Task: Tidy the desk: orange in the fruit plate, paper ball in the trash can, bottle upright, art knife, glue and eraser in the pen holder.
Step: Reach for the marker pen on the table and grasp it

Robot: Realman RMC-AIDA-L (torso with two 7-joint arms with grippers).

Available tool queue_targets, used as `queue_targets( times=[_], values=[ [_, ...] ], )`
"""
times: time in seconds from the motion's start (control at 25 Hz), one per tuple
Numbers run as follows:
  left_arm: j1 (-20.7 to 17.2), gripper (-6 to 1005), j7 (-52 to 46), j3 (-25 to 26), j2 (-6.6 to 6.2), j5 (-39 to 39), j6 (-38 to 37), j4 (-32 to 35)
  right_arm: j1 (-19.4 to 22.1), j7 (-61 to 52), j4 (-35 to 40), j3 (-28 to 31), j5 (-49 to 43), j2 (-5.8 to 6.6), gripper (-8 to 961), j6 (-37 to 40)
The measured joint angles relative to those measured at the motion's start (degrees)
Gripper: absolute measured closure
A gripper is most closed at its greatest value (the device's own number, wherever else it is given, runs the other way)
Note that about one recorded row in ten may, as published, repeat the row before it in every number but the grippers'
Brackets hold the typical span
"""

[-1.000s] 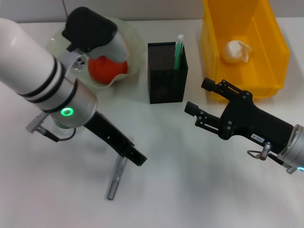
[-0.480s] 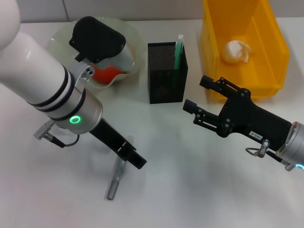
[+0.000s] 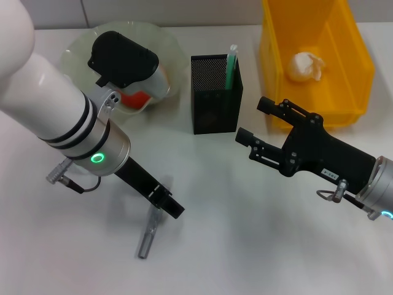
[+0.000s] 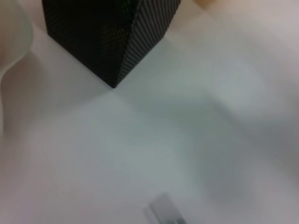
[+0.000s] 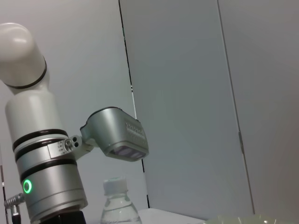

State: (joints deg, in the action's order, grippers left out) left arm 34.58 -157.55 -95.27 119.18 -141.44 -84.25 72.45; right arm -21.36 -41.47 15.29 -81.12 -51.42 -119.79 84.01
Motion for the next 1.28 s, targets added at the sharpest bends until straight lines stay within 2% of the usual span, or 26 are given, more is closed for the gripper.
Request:
queue_targets(
  times=[0.68,1.28],
  values=[
    [0.05,213,-0.02,-0.1,0.0,-1.37,1.46,-1.42,0.08,-0.43,-0.06,0.0,1.39,0.0,178,-0.8],
    [0.16,434,-0.02,-0.18,0.0,-1.42,1.93,-2.56,0.0,-0.46,-0.44,0.0,1.49,0.0,178,-0.8]
  ],
)
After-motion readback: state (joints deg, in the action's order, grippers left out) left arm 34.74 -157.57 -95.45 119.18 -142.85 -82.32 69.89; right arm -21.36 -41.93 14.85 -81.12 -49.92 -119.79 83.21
